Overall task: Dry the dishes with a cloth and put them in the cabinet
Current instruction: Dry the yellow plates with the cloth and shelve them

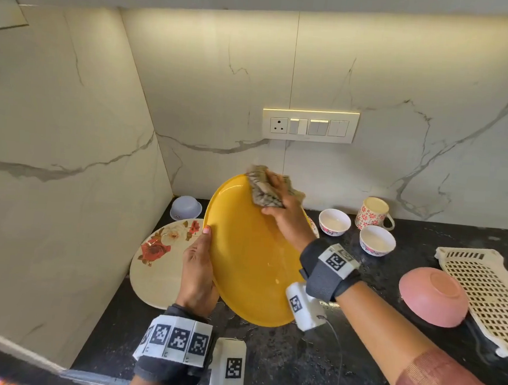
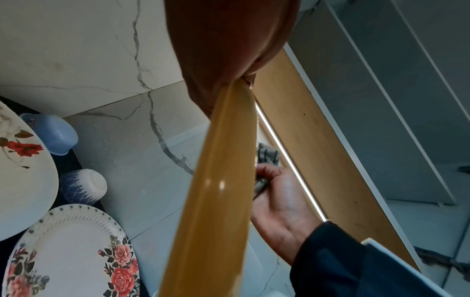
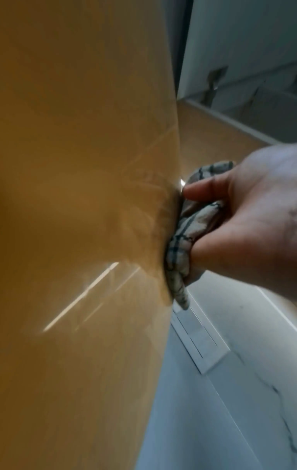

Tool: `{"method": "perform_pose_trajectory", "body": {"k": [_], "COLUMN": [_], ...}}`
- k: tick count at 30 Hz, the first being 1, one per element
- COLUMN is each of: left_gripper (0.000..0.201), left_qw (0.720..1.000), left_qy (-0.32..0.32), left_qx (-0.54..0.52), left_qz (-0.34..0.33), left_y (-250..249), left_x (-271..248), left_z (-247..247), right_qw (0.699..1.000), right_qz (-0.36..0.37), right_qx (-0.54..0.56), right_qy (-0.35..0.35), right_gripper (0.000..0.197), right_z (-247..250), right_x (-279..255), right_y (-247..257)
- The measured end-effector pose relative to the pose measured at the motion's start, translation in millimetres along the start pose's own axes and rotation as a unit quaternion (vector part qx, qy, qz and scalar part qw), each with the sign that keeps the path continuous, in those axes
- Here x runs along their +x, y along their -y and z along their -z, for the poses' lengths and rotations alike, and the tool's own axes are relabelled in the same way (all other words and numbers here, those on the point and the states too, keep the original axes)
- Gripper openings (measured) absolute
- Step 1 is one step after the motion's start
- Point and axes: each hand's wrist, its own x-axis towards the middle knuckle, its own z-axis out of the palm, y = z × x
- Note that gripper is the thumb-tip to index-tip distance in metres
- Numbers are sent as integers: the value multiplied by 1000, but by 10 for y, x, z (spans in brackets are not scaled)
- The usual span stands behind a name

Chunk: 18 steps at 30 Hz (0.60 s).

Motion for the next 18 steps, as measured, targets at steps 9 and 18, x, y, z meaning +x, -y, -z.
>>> {"method": "perform_pose_trajectory", "body": {"k": [9, 18], "left_gripper": [31, 23], "left_qw": [999, 1000], "left_qy": [-24, -6], "left_qx": [-35, 6], "left_qz": [12, 17], "left_y": [-60, 175], "left_x": [116, -18], "left_z": [245, 99], "right_qw": [972, 995], "right_qz": [170, -89], "right_qx": [-97, 20], "right_qy": [130, -35], "right_gripper": [45, 66], "right_z": [-203, -135], "right_x": [-806, -622], "right_y": [-588, -787]}}
